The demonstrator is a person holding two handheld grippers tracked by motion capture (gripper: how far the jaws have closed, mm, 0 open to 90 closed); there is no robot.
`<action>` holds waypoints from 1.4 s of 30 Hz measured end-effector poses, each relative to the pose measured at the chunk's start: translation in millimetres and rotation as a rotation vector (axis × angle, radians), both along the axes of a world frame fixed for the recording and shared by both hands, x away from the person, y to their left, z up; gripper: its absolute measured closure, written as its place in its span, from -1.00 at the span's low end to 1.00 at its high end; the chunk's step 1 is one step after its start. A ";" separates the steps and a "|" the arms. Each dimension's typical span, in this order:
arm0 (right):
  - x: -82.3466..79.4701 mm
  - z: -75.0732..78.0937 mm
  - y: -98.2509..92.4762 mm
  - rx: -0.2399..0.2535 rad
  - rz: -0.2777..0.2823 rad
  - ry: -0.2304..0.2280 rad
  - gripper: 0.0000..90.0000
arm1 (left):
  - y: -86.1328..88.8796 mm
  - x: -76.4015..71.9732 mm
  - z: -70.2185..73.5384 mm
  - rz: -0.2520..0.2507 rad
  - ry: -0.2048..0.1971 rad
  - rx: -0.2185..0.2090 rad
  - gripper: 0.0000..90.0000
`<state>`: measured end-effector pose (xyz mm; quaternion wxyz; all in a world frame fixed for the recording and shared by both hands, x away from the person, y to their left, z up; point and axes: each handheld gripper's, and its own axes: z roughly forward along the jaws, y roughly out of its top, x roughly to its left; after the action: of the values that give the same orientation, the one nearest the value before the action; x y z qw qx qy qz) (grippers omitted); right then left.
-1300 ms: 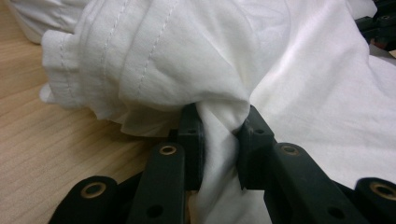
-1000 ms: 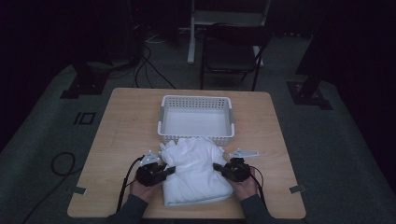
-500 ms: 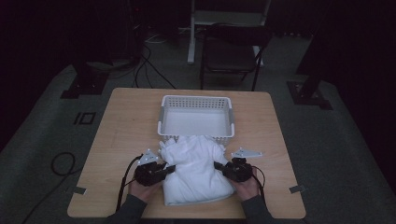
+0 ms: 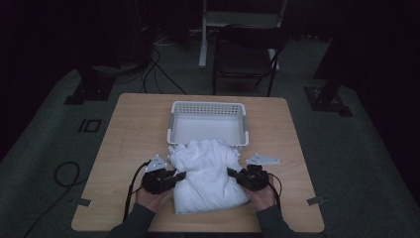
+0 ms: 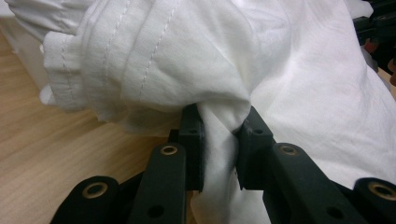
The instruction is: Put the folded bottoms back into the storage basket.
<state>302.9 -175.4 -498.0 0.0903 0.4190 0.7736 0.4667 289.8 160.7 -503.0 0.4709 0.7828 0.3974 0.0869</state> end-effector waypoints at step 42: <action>-4.2 49.0 -2.9 0.034 -0.011 -0.097 0.75 | -6.8 2.4 58.5 -0.054 -0.086 -0.039 0.67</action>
<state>298.7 -178.4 -449.0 0.1230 0.4017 0.7579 0.4991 292.2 154.0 -444.5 0.5051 0.7792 0.3573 0.0999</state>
